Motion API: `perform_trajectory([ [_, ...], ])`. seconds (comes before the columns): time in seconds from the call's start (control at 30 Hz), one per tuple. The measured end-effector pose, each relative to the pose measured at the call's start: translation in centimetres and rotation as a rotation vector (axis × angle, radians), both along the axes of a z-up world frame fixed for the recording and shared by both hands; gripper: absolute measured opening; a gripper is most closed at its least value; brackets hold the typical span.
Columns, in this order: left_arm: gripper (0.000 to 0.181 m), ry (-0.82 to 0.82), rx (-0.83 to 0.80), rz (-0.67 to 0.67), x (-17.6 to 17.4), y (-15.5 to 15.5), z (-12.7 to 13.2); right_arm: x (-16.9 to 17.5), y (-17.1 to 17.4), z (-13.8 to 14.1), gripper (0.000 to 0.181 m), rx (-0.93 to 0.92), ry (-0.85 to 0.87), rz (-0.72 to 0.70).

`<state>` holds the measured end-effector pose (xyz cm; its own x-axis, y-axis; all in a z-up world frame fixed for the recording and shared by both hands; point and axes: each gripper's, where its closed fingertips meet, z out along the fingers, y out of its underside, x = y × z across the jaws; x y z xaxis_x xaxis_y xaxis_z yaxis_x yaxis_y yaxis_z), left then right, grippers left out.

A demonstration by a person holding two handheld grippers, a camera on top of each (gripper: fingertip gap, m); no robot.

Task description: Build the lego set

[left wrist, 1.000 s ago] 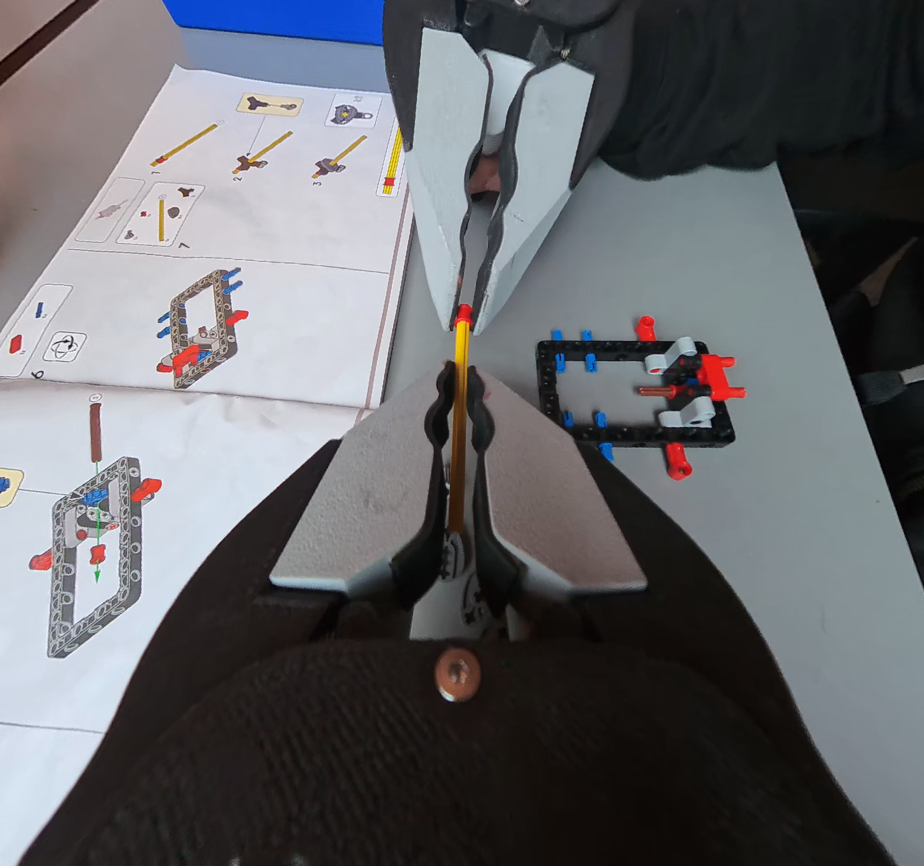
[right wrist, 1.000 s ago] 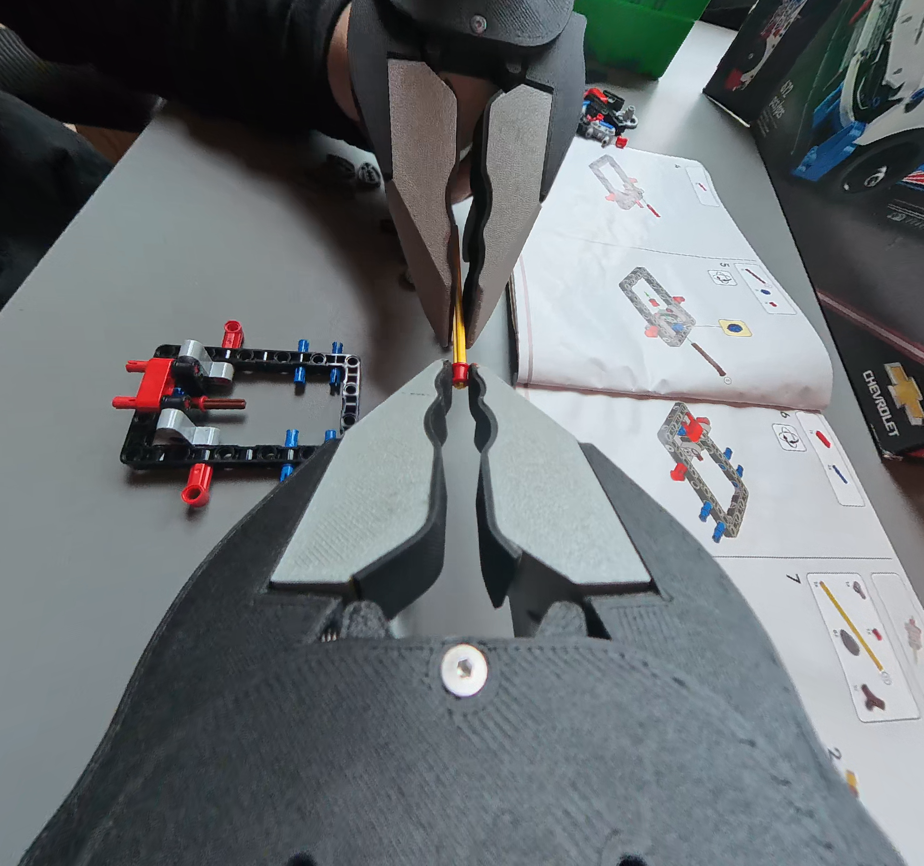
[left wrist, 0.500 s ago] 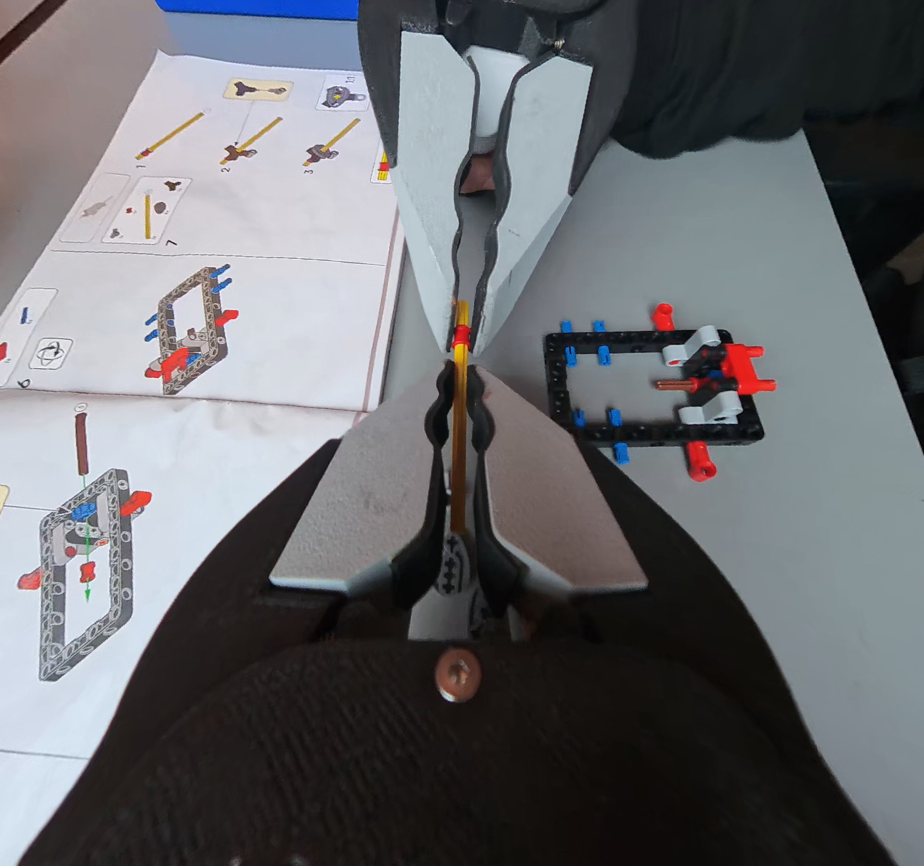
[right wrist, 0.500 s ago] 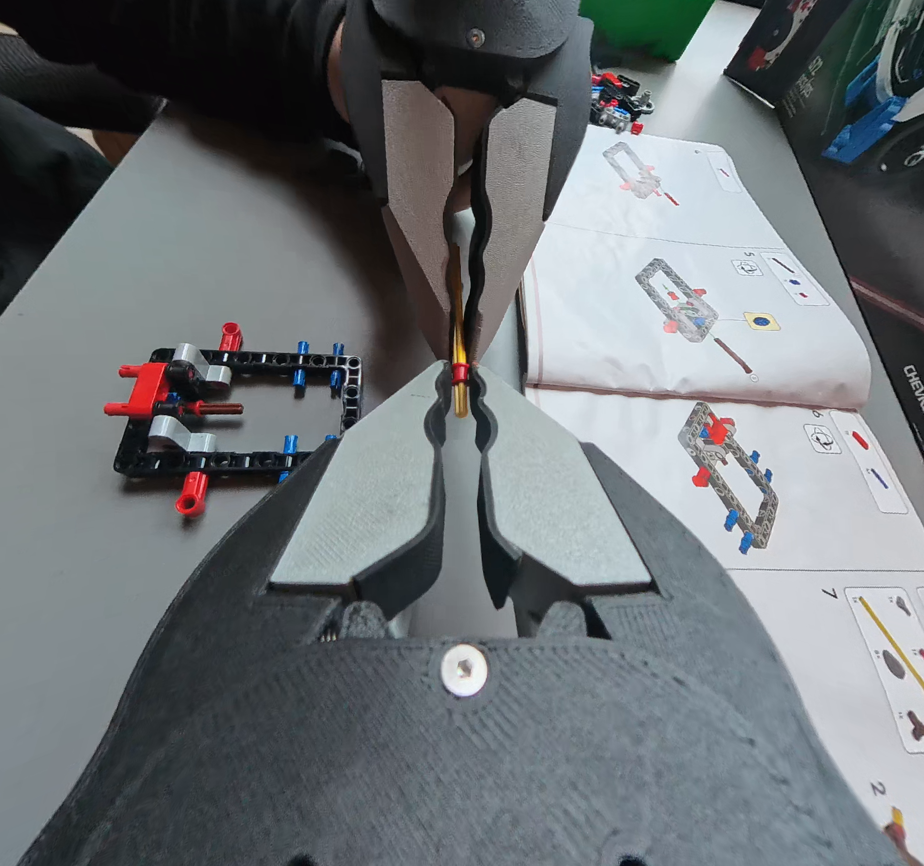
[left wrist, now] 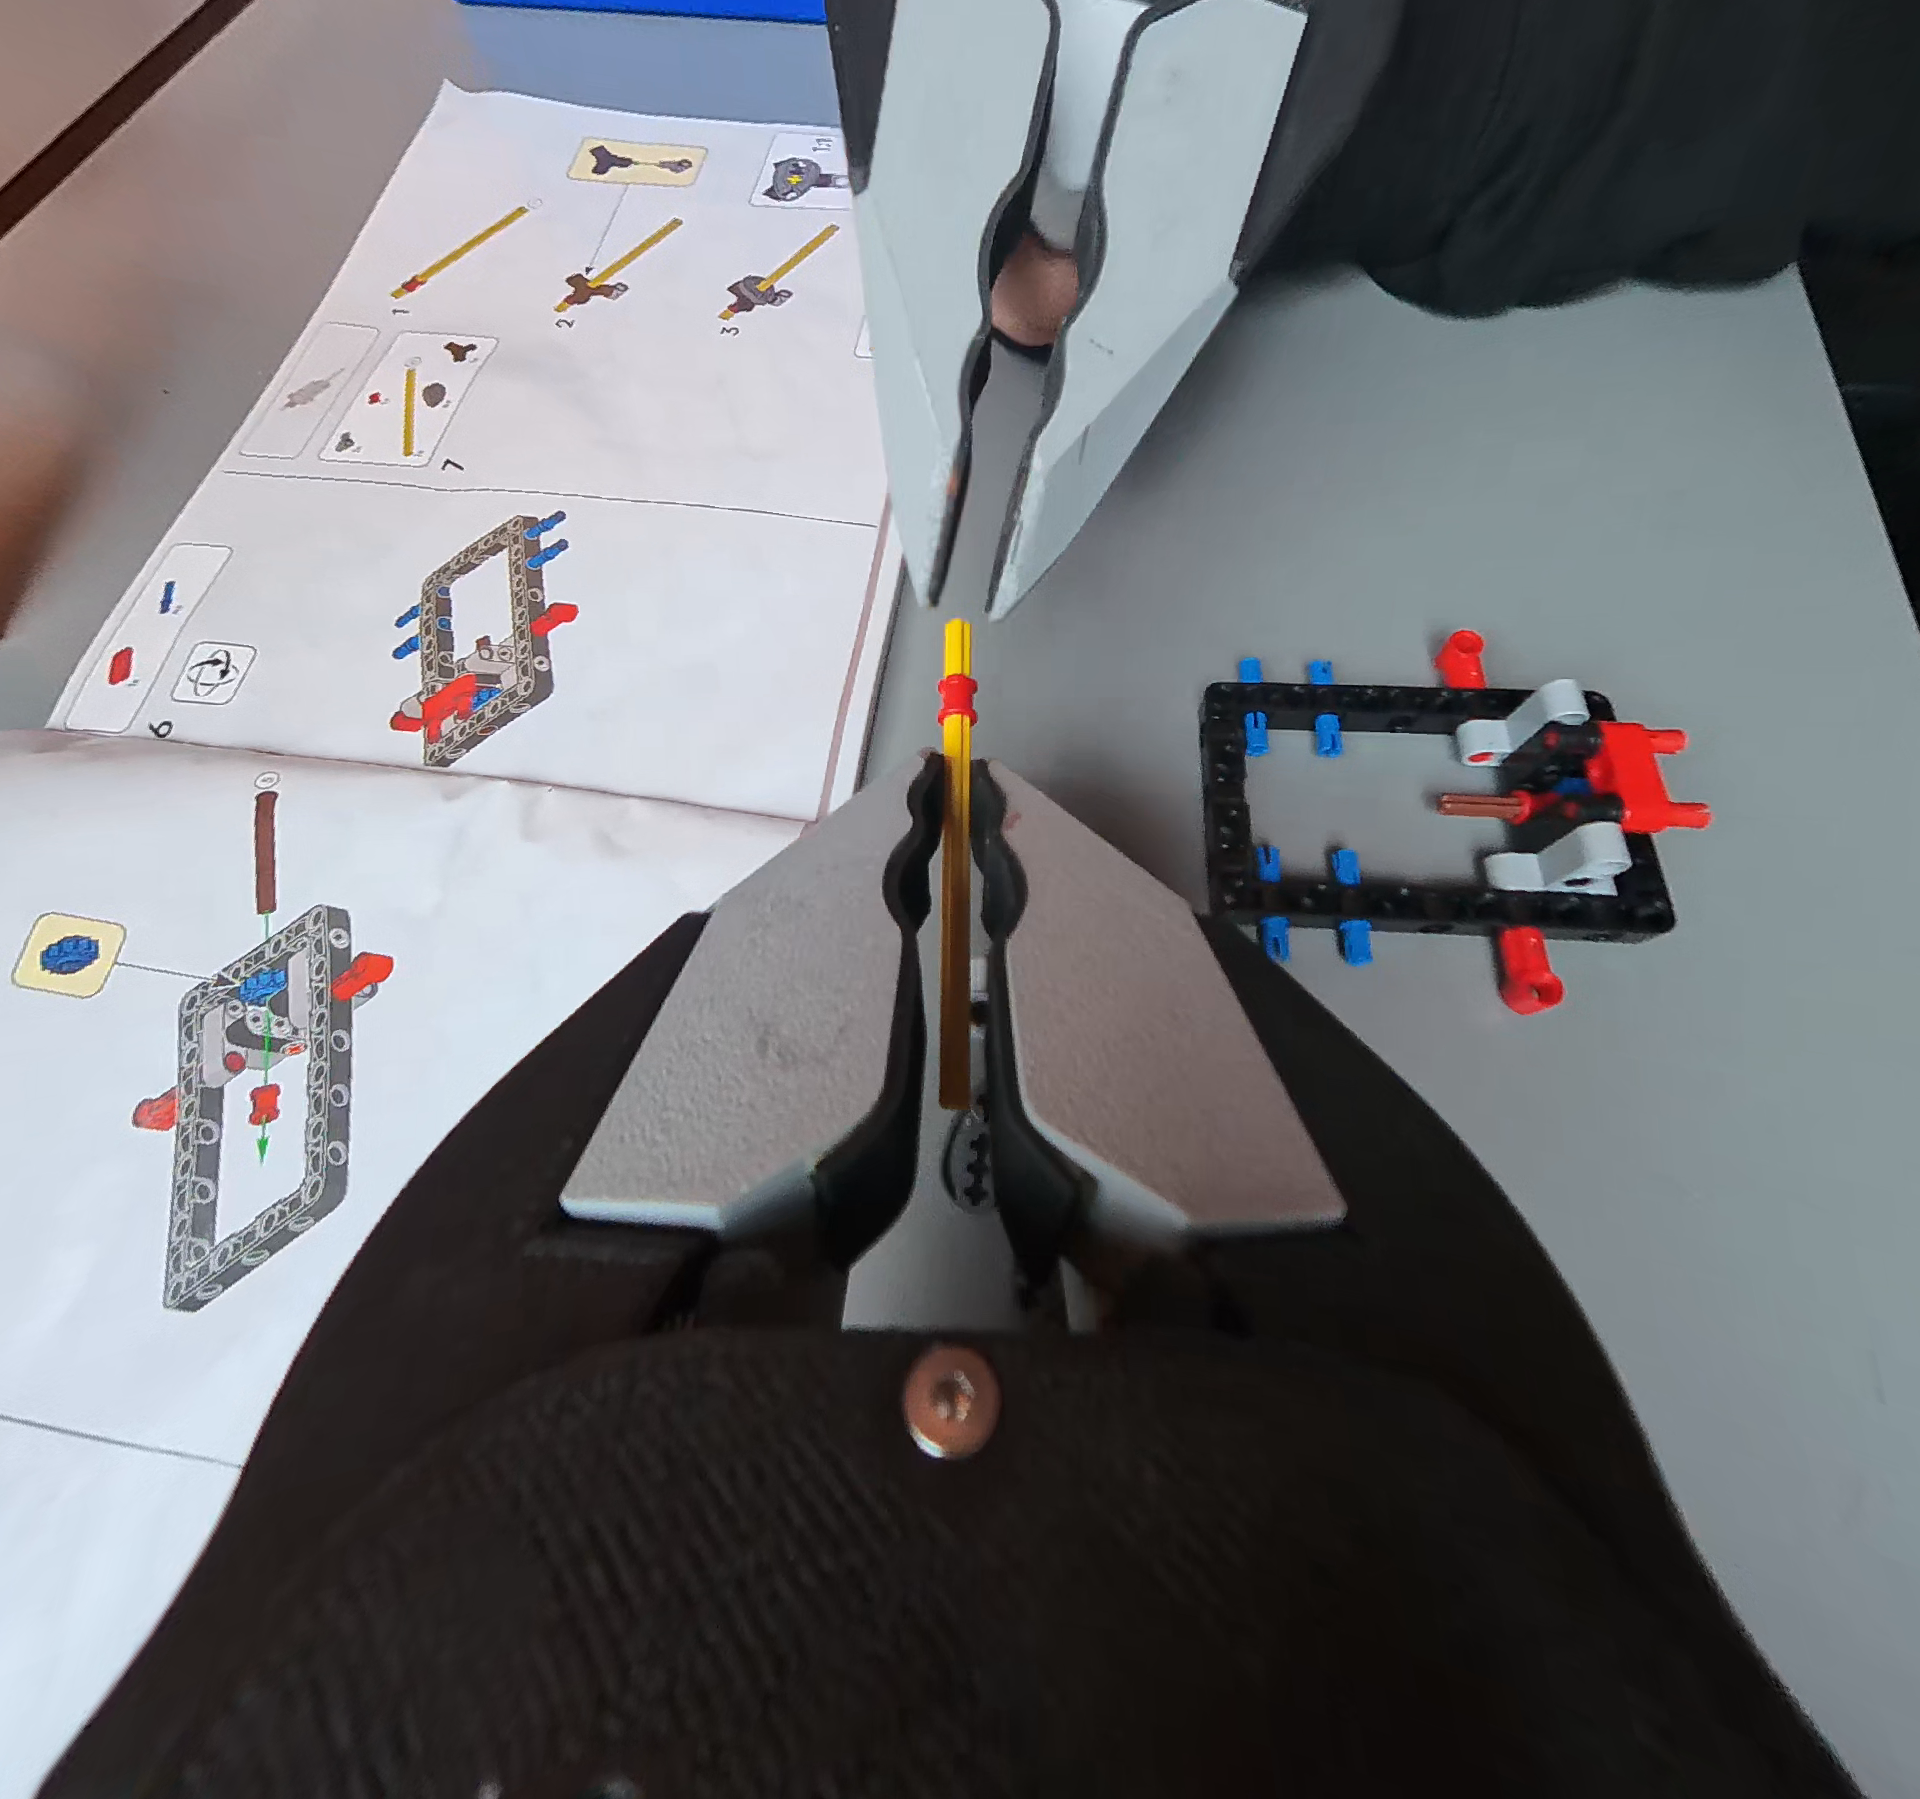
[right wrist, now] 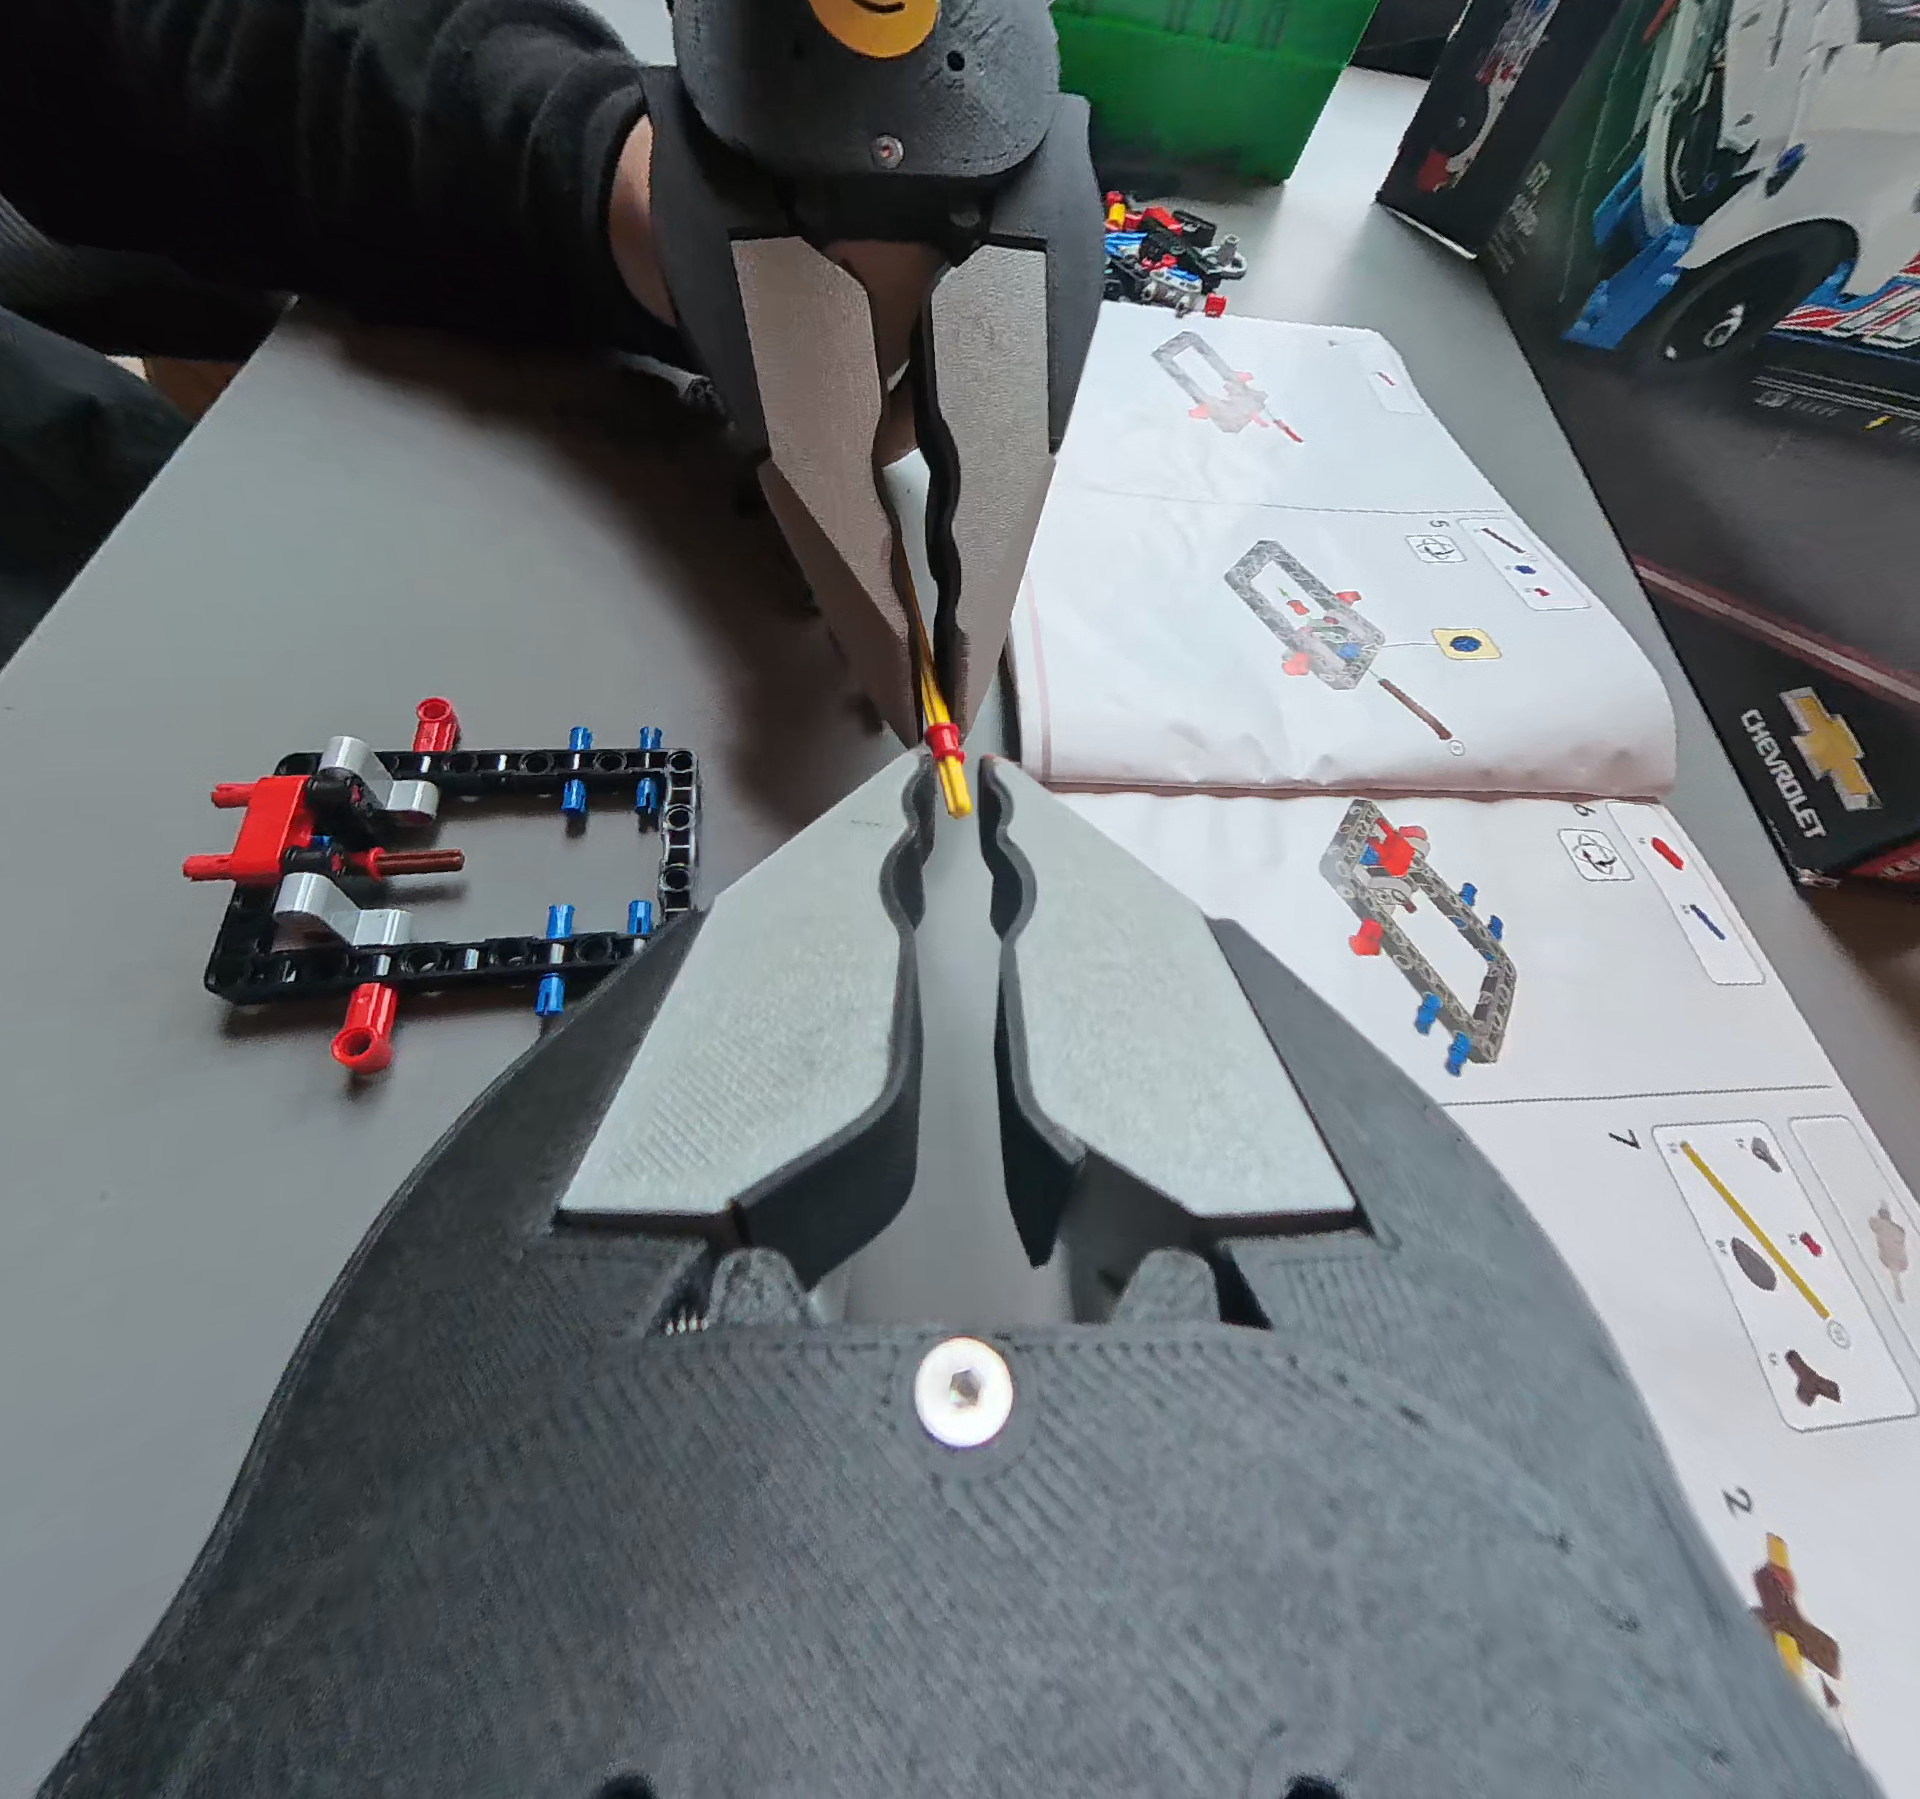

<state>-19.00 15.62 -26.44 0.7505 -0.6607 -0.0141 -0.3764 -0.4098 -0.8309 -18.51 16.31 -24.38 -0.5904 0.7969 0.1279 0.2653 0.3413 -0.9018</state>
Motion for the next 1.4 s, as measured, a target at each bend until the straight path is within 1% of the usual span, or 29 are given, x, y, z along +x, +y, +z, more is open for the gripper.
perform_trajectory([
  [0.27, 0.002, 0.009, 0.026, 0.016, -0.3, 0.2, 0.2, -0.3, 1.0, 0.7, 0.008, -0.016, 0.039, -0.047],
  [0.6, 0.002, 0.021, 0.053, 0.038, -0.6, 0.5, 0.4, -0.2, 3.2, 2.8, 0.014, -0.149, 0.102, -0.104],
  [0.7, 0.002, 0.032, 0.066, 0.051, -0.8, 0.6, 0.5, 0.1, 3.1, 2.3, 0.016, -0.173, 0.06, -0.075],
  [0.8, 0.002, 0.033, 0.069, 0.057, -0.9, 0.7, 0.6, 0.1, 2.6, 1.5, 0.017, -0.156, 0.025, -0.055],
  [1.23, 0.002, 0.038, 0.086, 0.069, -1.1, 0.8, 0.7, 0.1, 1.7, 0.6, 0.021, -0.096, 0.001, -0.029],
  [1.4, 0.002, 0.041, 0.088, 0.056, -0.7, 0.8, 0.6, 0.0, 0.6, 0.6, 0.017, -0.071, 0.013, -0.007],
])
